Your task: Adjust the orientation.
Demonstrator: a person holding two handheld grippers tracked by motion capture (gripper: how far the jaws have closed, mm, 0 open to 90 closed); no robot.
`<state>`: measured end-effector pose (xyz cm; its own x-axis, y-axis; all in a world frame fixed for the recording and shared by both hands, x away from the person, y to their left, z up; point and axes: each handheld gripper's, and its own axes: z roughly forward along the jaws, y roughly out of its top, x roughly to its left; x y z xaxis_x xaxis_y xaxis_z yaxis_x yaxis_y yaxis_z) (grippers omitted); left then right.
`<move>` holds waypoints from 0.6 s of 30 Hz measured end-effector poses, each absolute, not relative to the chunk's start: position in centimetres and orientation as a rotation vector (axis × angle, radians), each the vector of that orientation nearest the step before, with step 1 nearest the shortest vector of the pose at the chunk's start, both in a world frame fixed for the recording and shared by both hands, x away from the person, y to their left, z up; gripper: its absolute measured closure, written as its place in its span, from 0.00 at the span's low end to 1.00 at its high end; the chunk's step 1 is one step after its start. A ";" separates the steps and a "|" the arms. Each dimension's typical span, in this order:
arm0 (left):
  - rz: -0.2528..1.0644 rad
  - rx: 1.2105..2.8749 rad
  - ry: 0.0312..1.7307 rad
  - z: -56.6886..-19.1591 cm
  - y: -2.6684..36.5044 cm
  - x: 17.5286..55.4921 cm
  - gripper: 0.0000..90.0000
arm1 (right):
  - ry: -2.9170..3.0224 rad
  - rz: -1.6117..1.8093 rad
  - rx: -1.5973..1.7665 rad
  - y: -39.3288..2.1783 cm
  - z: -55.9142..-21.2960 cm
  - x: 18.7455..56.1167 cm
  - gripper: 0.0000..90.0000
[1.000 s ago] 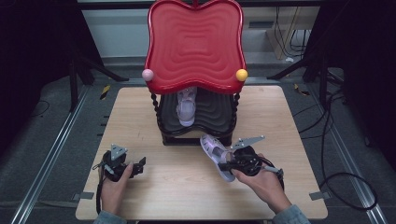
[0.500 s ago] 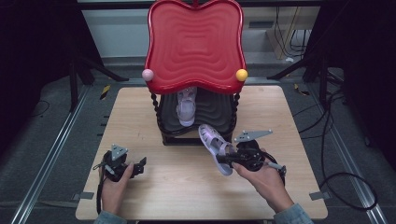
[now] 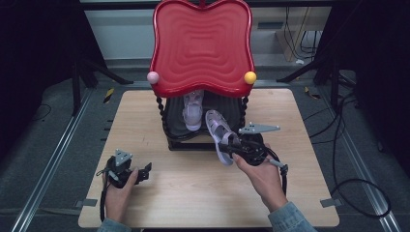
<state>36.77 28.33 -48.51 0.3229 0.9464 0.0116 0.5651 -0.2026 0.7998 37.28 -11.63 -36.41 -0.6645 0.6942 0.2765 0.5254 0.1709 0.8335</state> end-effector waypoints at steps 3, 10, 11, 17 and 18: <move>0.677 1.882 1.334 -48.5 28.3 36.8 0.07 | 2.236 1.492 1.201 -11.2 -36.3 37.6 0.96; 0.679 1.879 1.334 -48.5 28.3 36.8 0.07 | 2.148 1.496 1.236 -10.4 -36.4 38.4 0.96; 0.679 1.879 1.334 -48.5 28.3 36.8 0.07 | 2.134 1.500 1.241 -10.4 -36.5 38.5 0.96; 0.678 1.876 1.332 -48.5 28.3 36.8 0.07 | 2.063 1.483 1.248 -9.6 -36.6 39.3 0.96; 0.678 1.876 1.332 -48.5 28.3 36.8 0.07 | 2.063 1.483 1.248 -9.6 -36.6 39.3 0.96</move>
